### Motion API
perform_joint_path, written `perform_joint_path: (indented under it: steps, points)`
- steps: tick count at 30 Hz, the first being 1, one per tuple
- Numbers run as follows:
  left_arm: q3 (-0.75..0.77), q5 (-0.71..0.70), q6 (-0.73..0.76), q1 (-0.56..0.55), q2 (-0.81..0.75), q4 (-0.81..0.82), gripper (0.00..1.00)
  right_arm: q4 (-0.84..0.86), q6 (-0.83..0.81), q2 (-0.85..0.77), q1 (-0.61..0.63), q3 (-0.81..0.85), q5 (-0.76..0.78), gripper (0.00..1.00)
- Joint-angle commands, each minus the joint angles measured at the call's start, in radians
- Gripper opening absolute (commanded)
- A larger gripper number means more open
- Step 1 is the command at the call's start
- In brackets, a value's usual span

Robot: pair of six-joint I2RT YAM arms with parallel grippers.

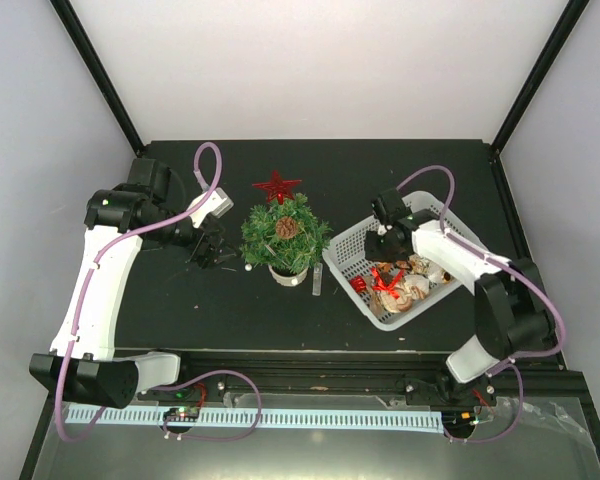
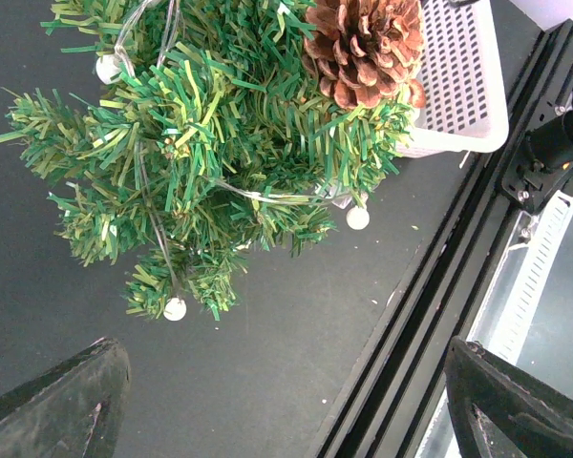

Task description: Decorate the small christmas tree

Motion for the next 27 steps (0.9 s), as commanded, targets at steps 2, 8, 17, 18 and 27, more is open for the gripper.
perform_joint_path:
  steps: [2,8,17,18,27]
  points:
    - [0.037,-0.002,0.000,0.007,-0.003,0.002,0.90,-0.102,-0.003,-0.122,0.002,0.097,0.017,0.11]
    - [0.033,0.007,-0.012,0.008,0.009,0.024,0.90,-0.206,-0.043,-0.240,0.017,0.211,-0.026,0.12]
    - [0.035,0.035,-0.024,0.016,0.019,0.038,0.90,-0.246,-0.052,-0.226,0.123,0.414,-0.119,0.12]
    - [0.035,0.035,-0.023,0.017,0.017,0.037,0.91,-0.234,-0.052,-0.222,0.132,0.422,-0.142,0.13]
    - [0.006,0.031,-0.015,0.030,-0.020,0.032,0.91,-0.190,-0.061,-0.119,0.212,0.514,-0.320,0.13]
